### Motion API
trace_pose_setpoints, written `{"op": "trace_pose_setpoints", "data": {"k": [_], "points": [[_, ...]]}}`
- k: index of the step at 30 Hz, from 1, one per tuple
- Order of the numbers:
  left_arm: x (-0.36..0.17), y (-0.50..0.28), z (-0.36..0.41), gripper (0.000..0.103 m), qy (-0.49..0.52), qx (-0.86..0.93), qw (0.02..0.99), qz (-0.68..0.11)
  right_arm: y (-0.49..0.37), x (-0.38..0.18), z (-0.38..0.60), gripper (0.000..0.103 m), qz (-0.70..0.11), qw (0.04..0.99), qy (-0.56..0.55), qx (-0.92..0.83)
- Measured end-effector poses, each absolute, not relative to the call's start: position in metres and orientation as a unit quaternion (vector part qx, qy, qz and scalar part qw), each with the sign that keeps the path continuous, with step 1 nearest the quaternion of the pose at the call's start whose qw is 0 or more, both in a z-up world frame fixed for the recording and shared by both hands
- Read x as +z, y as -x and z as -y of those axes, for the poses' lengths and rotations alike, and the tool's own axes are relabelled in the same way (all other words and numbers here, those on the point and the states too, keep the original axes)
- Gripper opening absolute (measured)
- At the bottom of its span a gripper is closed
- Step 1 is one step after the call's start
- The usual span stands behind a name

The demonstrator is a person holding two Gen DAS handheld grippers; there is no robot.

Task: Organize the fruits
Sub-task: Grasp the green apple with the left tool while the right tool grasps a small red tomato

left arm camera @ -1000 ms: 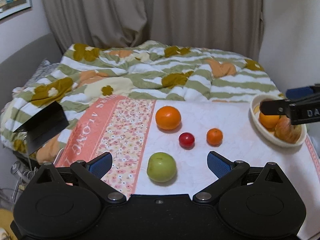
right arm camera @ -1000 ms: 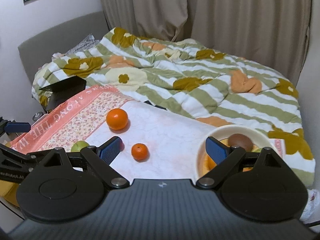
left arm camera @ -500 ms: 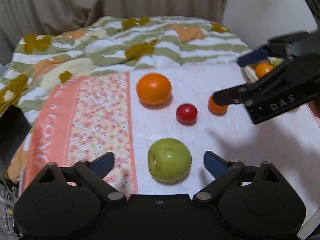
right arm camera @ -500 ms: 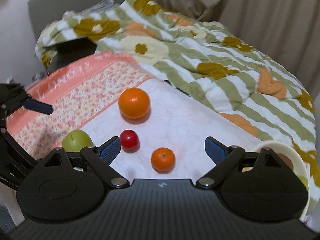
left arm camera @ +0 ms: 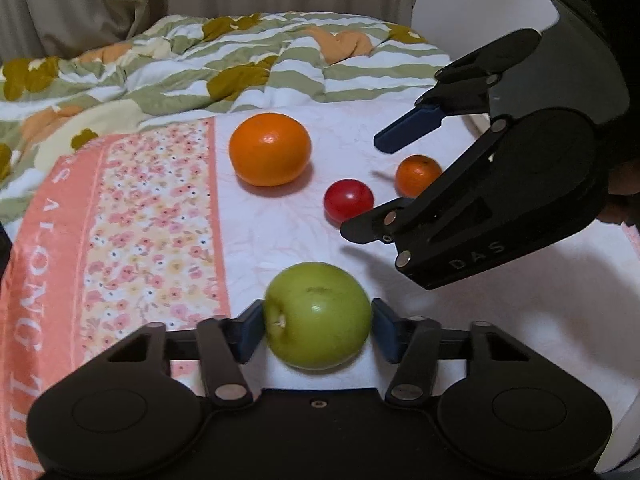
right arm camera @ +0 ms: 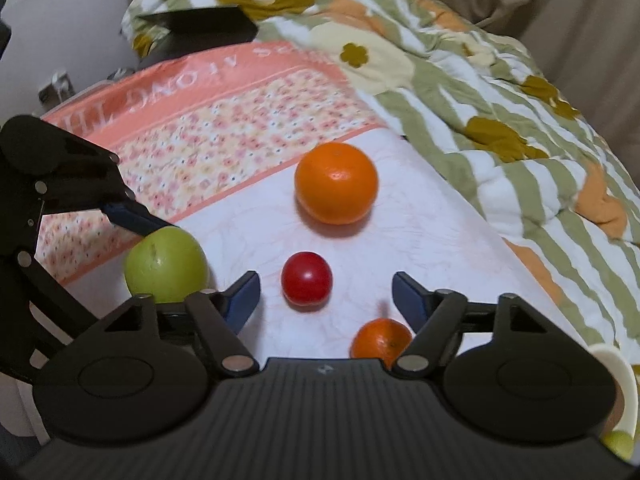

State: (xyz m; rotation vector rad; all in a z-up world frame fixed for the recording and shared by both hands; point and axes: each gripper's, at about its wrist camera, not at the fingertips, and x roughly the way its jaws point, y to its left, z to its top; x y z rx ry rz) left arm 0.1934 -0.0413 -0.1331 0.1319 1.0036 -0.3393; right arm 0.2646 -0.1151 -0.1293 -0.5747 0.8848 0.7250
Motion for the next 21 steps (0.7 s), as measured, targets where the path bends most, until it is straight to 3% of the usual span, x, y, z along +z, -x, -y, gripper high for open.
{"op": "trace_pose_setpoints", "data": {"k": [9, 16, 21], "points": [[-0.132, -0.189, 0.025, 0.058, -0.057, -0.151, 0.862, -0.480, -0.268, -0.141, 0.101, 0.062, -0.430, 0.789, 0.267, 0.348], [-0.132, -0.187, 0.010, 0.058, -0.045, -0.132, 0.865, -0.482, -0.268, -0.142, 0.098, 0.058, -0.429, 0.791, 0.263, 0.348], [-0.131, -0.186, 0.003, 0.058, -0.036, -0.118, 0.868, -0.482, -0.267, -0.142, 0.098, 0.048, -0.424, 0.795, 0.267, 0.343]]}}
